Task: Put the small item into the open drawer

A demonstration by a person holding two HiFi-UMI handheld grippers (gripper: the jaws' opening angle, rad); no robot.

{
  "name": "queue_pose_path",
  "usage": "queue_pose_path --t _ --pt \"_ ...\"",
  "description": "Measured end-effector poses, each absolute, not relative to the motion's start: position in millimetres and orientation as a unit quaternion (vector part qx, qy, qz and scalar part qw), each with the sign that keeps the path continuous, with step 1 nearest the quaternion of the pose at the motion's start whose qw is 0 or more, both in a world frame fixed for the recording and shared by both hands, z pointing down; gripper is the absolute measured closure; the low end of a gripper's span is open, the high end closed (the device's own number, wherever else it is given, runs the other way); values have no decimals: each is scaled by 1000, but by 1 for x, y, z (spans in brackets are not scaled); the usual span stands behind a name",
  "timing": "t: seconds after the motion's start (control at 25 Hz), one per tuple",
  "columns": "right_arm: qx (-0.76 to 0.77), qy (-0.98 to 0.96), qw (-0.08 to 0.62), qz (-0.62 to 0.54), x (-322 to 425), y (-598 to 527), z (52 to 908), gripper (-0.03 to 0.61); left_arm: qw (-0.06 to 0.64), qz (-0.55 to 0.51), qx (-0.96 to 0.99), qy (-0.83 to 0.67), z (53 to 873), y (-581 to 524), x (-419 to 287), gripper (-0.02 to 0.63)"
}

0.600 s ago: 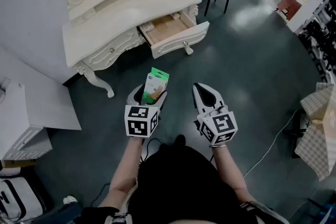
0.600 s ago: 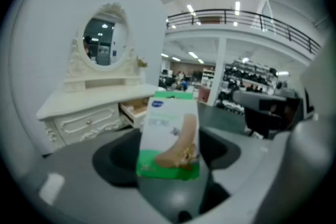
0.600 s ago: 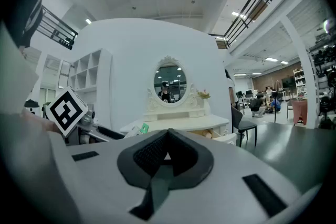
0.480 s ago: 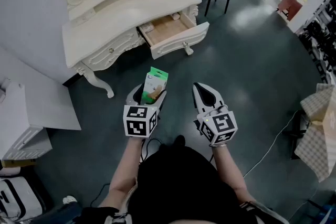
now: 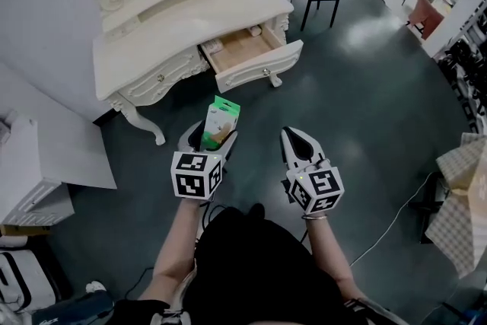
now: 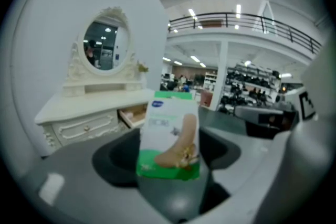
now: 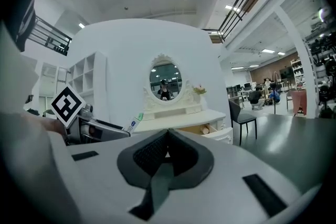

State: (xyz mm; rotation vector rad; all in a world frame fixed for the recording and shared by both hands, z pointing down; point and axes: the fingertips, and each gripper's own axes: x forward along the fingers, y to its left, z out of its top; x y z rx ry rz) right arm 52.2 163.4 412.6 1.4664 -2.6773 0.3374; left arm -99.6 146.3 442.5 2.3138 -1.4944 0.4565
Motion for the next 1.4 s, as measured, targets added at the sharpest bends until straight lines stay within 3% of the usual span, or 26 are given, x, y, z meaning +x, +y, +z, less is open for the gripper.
queue_pose_path --t 0.6,1.4 --pt "479 -872 17 97 63 131 396 581 150 153 814 -539 424 105 -98 261" --pt "501 -861 21 87 40 -32 390 581 156 148 826 -521 432 -63 -126 261"
